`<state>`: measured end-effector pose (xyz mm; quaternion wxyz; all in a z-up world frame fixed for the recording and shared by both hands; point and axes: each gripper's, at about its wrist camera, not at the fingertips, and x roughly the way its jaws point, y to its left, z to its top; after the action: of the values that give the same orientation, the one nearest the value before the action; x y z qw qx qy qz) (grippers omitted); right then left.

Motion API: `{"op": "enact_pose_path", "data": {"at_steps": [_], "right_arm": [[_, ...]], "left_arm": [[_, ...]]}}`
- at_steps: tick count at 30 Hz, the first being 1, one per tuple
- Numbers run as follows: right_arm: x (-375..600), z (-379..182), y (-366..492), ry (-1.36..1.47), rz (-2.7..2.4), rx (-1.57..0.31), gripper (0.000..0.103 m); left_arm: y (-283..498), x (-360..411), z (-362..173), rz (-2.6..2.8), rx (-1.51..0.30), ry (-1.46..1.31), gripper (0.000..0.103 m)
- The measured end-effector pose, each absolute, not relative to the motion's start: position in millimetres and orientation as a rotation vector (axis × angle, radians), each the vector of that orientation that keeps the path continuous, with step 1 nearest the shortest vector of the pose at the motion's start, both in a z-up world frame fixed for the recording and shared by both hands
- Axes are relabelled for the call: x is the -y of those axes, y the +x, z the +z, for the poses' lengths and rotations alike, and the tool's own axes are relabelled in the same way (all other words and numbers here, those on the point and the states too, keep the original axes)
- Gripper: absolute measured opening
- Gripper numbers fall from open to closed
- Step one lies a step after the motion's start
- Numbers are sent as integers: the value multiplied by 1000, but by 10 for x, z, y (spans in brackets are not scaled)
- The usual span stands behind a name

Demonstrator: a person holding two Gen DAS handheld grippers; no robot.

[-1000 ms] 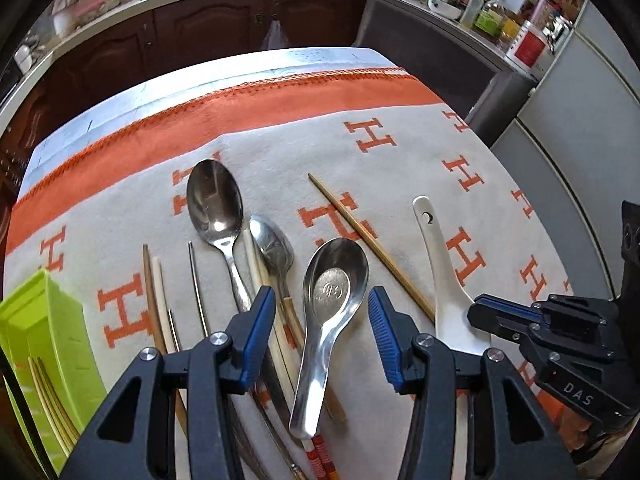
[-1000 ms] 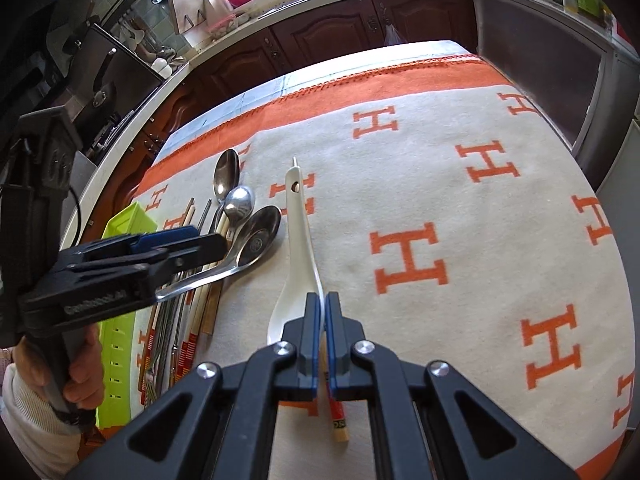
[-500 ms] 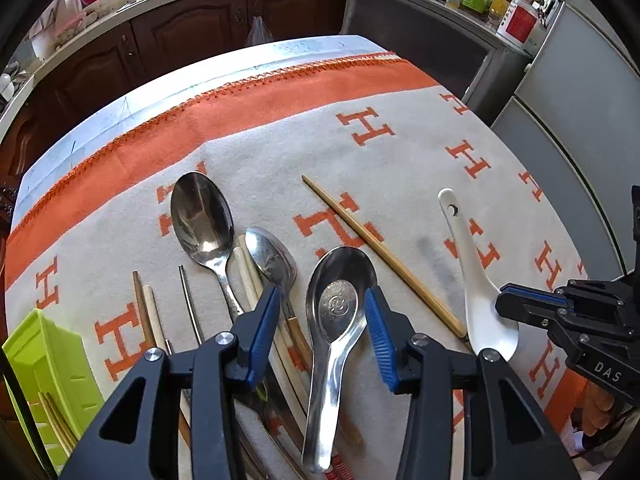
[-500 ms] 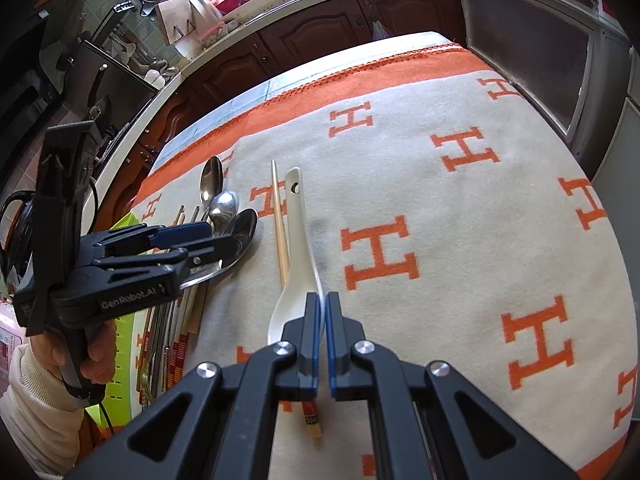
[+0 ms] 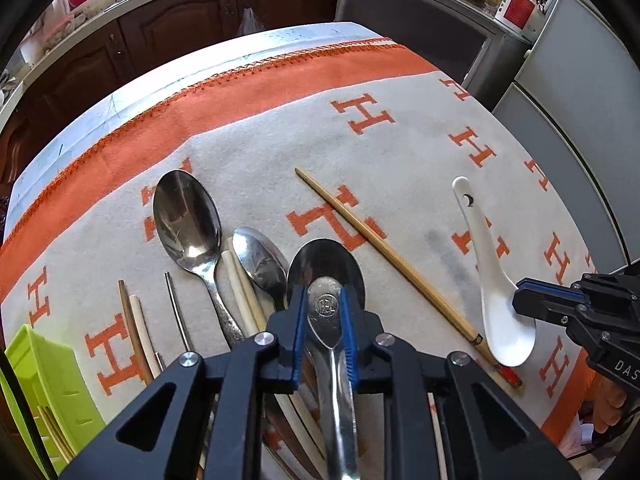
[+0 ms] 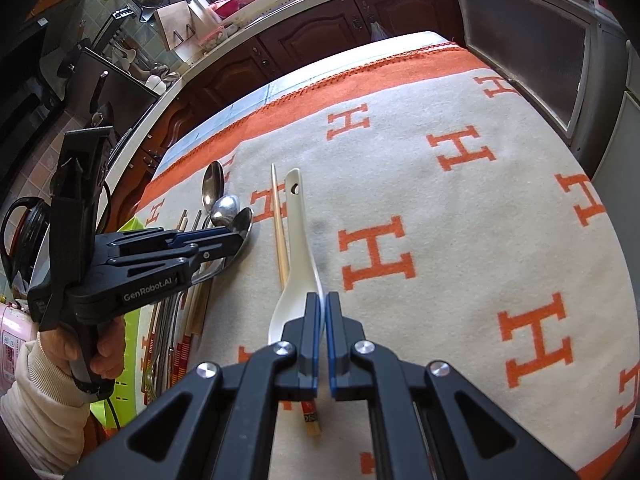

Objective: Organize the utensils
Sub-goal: 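Grasp the steel soup spoon with the left tool while the right tool holds the white spoon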

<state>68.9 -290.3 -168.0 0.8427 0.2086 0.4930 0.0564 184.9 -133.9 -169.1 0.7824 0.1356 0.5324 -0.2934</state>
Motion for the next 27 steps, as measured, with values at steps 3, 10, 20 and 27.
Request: {"op": "enact_pose_path", "data": {"at_steps": [3, 10, 20, 27], "right_arm": [[2909, -1685, 691, 443, 117, -1043, 3], [2850, -1702, 701, 442, 136, -1054, 3], [2848, -1703, 699, 435, 128, -1053, 3], [2854, -1717, 697, 434, 126, -1057, 3]], "left_arm": [[1847, 1304, -1639, -624, -1131, 290, 16], [1824, 1290, -1624, -609, -1106, 317, 25], [1812, 1357, -1732, -633, -1119, 321, 25], [1807, 1360, -1740, -631, -1109, 311, 25]]}}
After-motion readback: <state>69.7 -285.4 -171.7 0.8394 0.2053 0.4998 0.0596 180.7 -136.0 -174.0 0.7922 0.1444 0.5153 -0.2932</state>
